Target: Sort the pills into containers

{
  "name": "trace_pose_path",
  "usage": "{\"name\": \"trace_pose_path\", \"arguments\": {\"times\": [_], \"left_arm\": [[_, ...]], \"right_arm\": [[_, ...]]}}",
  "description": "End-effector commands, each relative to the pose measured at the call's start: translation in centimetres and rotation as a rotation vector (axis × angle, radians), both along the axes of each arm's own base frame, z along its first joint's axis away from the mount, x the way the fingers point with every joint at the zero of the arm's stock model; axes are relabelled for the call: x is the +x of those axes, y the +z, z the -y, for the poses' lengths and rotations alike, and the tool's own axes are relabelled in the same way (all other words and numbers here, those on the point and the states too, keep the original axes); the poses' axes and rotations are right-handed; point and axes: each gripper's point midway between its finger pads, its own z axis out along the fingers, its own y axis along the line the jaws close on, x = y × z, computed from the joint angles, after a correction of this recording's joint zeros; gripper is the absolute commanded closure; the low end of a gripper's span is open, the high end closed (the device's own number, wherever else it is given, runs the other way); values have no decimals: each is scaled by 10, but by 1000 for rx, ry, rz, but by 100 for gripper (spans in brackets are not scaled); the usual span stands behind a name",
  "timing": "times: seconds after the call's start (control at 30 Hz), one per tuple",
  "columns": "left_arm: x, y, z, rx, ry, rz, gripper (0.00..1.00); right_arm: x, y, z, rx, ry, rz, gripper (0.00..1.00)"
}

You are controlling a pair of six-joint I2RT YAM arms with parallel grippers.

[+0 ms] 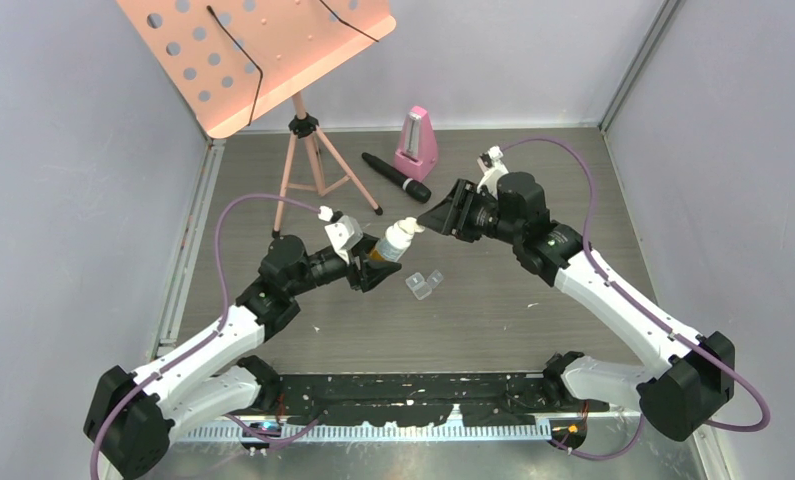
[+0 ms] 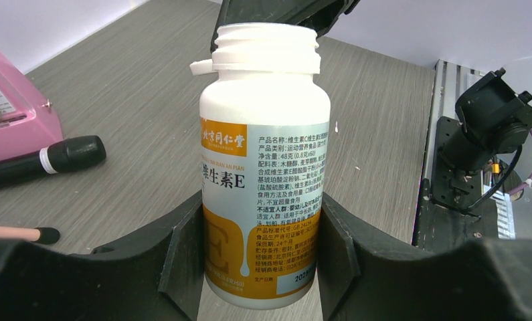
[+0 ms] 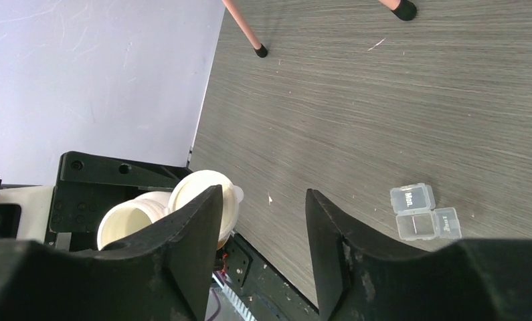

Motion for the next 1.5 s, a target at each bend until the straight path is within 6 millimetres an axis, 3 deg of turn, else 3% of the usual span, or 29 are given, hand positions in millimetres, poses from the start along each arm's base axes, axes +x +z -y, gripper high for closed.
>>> {"name": "trace_pose_path", "arguments": {"times": [0.0,0.2,0.4,0.53,0.8,1.03,1.2,1.33,1.47], "left_arm": [[2,25,3,-64,-3,74,100],[11,13,0,-20,44,54,100],[26,13,1,1,94,33,100],[30,19,5,-11,94,17,100],[29,21,7,-25,83,8,100],[29,24,6,-34,89,0,95],[27,25,6,-49,93,-32,71],[31,27,1,-62,139,-45,43],[30,31,-2,-64,148,-30,29]], "right_arm": [[2,32,0,56,5,67,39],[-10,55,1,123,21,19,18],[-27,62,-22,146,21,-26,12],[-23,56,-30,73,-29,-15,10],[-6,34,-32,-65,-134,-19,14],[0,36,-52,-63,-55,20,38],[-6,46,-70,13,41,64,60],[-13,56,-74,52,102,133,67],[-22,63,-75,72,161,205,67]]}}
